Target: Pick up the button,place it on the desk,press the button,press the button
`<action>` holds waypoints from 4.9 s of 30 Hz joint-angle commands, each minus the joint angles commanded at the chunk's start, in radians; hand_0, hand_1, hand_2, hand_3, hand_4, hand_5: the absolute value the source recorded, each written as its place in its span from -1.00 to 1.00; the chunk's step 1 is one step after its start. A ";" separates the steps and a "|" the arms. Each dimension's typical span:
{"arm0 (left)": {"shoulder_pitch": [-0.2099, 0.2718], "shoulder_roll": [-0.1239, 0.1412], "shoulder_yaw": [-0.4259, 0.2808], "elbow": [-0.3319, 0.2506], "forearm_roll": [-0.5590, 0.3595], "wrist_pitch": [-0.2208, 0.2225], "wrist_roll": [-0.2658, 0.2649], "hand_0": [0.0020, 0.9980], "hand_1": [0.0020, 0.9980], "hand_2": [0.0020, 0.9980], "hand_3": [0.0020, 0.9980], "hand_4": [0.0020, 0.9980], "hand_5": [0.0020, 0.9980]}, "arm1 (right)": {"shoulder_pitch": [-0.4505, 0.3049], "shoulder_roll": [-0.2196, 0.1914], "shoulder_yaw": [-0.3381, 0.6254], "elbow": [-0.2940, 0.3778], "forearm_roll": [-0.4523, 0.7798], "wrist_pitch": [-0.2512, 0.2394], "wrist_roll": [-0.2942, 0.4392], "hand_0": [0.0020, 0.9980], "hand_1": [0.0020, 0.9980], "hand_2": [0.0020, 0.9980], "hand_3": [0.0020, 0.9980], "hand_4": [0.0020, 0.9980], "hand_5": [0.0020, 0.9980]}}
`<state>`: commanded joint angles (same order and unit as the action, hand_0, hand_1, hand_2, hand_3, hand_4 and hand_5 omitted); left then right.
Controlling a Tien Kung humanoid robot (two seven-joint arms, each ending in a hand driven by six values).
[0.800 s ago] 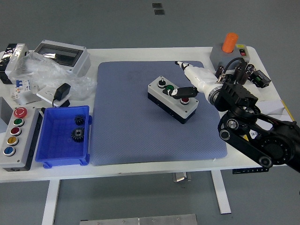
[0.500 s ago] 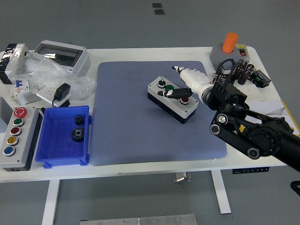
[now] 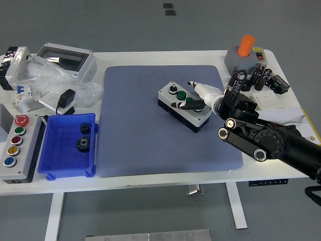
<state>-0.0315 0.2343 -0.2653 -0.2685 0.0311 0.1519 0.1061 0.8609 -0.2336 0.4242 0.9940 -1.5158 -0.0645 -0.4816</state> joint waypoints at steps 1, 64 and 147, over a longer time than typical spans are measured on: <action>0.000 0.000 0.000 0.000 0.000 -0.001 0.000 0.29 0.29 0.18 0.16 0.17 -0.61 | 0.000 0.002 -0.007 -0.004 -0.004 0.000 -0.004 1.00 1.00 1.00 1.00 1.00 0.62; 0.000 -0.006 0.048 -0.002 -0.050 0.004 -0.037 0.29 0.30 0.19 0.16 0.15 -0.60 | 0.034 -0.077 -0.302 0.189 -0.353 -0.241 0.353 -0.37 -0.28 -0.30 -0.18 -0.17 -1.00; 0.011 -0.010 0.016 0.003 -0.106 -0.141 -0.164 0.29 0.31 0.19 0.15 0.04 -0.70 | -0.041 -0.291 -0.050 0.602 -0.225 0.023 0.223 0.73 0.72 1.00 1.00 1.00 -0.04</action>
<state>-0.0209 0.2244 -0.2493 -0.2655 -0.0753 0.0111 -0.0578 0.8204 -0.5246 0.3740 1.5957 -1.7409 -0.0414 -0.2582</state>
